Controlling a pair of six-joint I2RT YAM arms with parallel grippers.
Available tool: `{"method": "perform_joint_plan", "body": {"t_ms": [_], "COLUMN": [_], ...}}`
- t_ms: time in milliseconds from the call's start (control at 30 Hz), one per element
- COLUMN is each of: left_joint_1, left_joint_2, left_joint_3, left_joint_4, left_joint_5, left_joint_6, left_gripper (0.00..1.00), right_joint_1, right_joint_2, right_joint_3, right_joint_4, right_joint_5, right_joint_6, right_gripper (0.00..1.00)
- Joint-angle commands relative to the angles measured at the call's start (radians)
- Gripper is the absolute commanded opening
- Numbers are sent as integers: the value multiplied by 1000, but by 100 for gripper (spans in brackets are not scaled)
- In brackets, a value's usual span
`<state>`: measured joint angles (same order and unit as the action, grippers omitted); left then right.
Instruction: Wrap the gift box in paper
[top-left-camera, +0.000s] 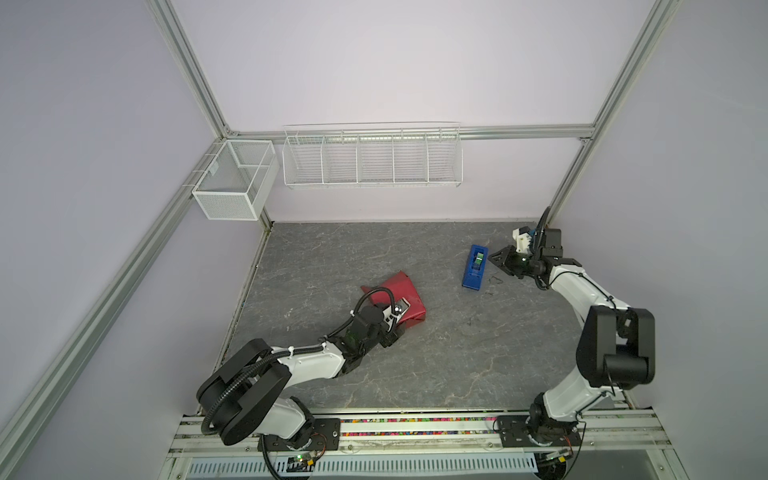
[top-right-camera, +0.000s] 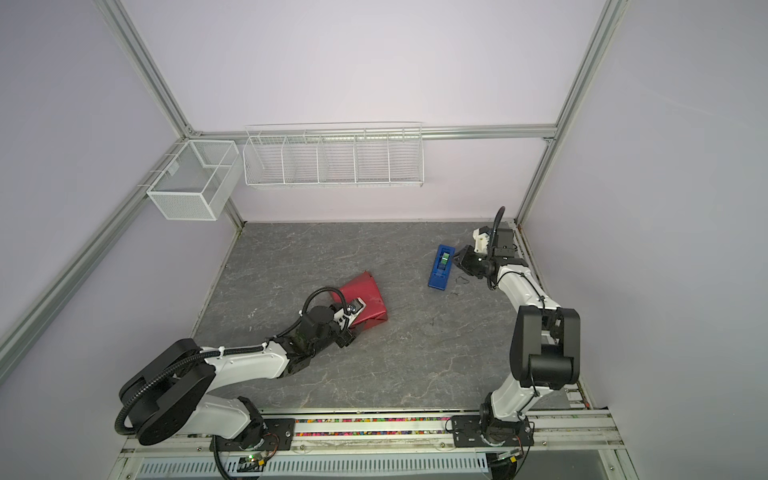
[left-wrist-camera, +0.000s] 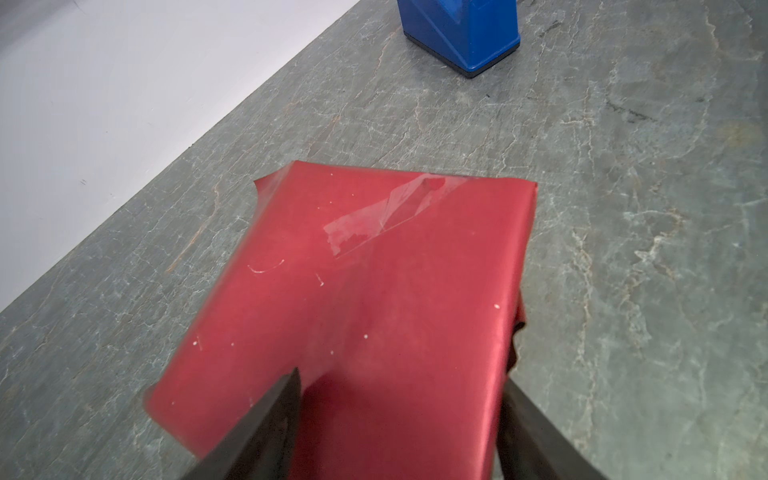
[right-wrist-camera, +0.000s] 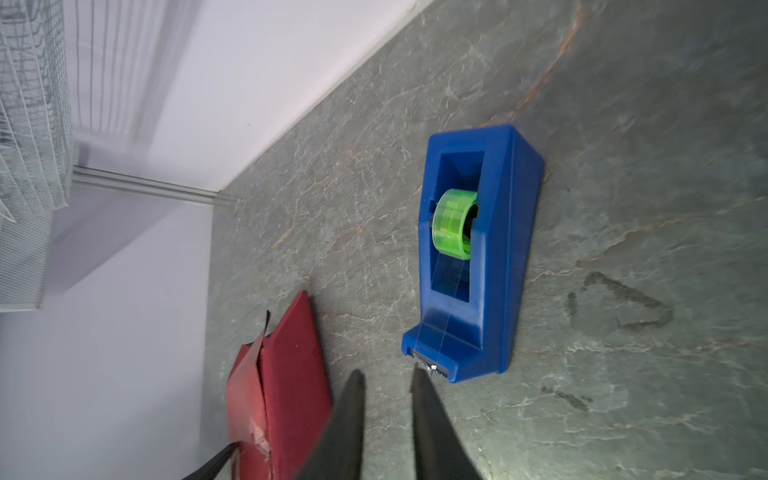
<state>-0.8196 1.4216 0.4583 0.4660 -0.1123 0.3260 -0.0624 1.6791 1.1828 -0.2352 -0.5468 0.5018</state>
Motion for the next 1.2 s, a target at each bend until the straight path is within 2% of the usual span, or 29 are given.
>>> {"method": "perform_joint_plan", "body": {"t_ms": [0, 133, 400, 733, 967, 1167], "left_joint_1": [-5, -5, -5, -5, -5, -5], "left_joint_2": [14, 13, 11, 13, 13, 15], "left_joint_3": [-3, -4, -7, -7, -6, -7], "left_joint_4": [3, 3, 7, 11, 11, 13], "left_joint_5": [-2, -2, -6, -8, -9, -11], "left_joint_6": [-5, -5, -6, -6, -7, -7], "left_gripper": [72, 71, 72, 71, 71, 71], "right_joint_1": [-34, -39, -41, -38, -39, -38], "right_joint_2": [95, 200, 308, 409, 444, 423], "right_joint_3": [51, 91, 95, 80, 57, 33], "right_joint_4": [-17, 0, 62, 276, 355, 362], "right_joint_5": [-234, -307, -321, -420, -433, -426], "right_joint_6": [123, 159, 208, 368, 441, 455], "right_gripper": [35, 44, 43, 32, 24, 14]}}
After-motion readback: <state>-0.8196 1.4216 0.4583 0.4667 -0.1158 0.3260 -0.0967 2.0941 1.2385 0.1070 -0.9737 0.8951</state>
